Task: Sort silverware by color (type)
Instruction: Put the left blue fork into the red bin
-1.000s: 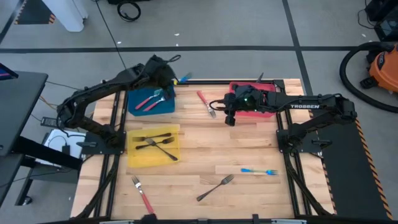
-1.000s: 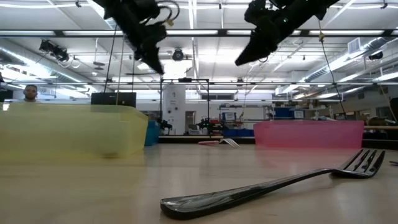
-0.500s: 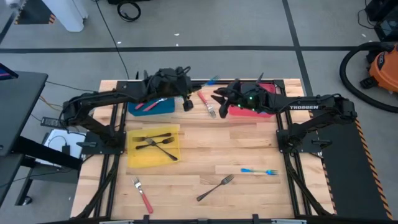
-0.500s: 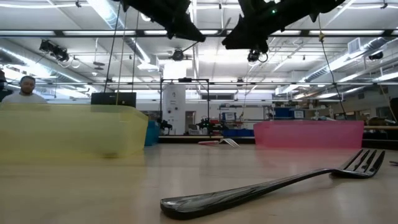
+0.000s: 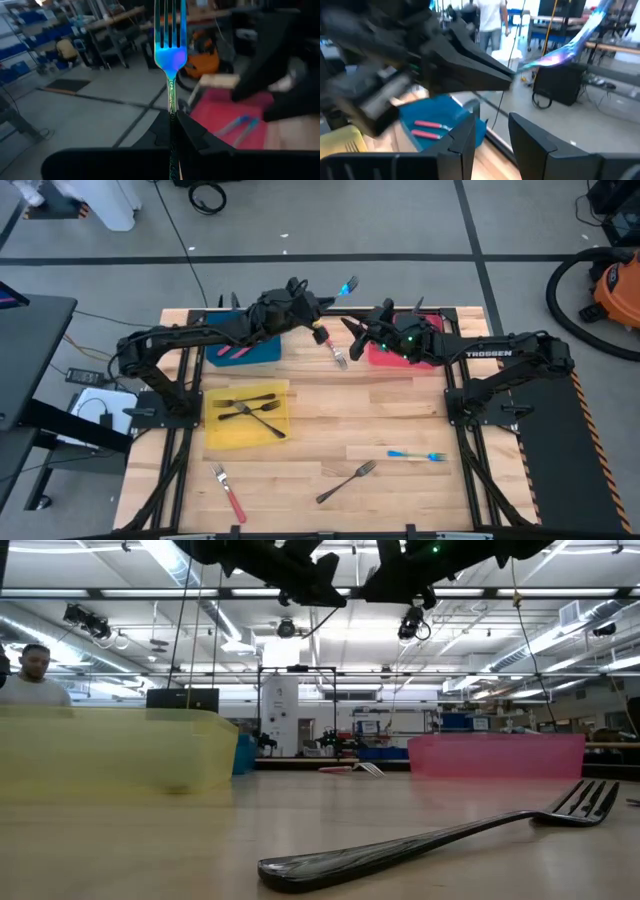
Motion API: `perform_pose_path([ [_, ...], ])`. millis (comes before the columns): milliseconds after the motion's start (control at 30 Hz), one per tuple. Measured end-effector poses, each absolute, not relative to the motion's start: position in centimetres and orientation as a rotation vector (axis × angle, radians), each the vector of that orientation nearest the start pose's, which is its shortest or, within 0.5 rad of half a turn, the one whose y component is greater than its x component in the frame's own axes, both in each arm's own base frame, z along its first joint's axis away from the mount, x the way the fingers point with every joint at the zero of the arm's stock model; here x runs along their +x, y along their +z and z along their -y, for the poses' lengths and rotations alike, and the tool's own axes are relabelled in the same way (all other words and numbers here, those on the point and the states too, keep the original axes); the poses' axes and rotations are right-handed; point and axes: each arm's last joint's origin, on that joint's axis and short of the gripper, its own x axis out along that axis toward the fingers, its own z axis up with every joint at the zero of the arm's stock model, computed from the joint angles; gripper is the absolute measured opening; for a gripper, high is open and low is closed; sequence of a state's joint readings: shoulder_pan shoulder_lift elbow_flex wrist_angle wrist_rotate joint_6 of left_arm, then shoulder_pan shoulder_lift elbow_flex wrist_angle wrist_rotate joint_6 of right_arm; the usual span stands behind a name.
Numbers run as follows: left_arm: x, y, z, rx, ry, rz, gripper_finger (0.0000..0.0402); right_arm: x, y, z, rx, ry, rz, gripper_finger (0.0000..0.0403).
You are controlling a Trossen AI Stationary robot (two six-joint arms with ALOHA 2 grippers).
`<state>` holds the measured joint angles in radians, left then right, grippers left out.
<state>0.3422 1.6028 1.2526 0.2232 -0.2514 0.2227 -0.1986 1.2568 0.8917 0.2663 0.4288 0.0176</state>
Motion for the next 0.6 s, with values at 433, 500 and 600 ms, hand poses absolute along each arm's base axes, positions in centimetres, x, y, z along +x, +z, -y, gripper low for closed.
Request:
perform_pose_path([
  [433,36.4,32.0,-14.1,0.213,0.595,-0.08,0.0011,26.9,32.4,8.9,0.064,-0.706,0.032,0.0124],
  [500,36.5,32.0,-14.0,0.214,0.594,-0.08,0.0011,26.8,32.4,9.2,0.074,-0.717,0.037,0.0124],
  [600,36.5,32.1,-13.9,0.215,0.592,-0.071,0.0011,26.7,32.4,9.5,0.089,-0.706,0.042,0.0124],
])
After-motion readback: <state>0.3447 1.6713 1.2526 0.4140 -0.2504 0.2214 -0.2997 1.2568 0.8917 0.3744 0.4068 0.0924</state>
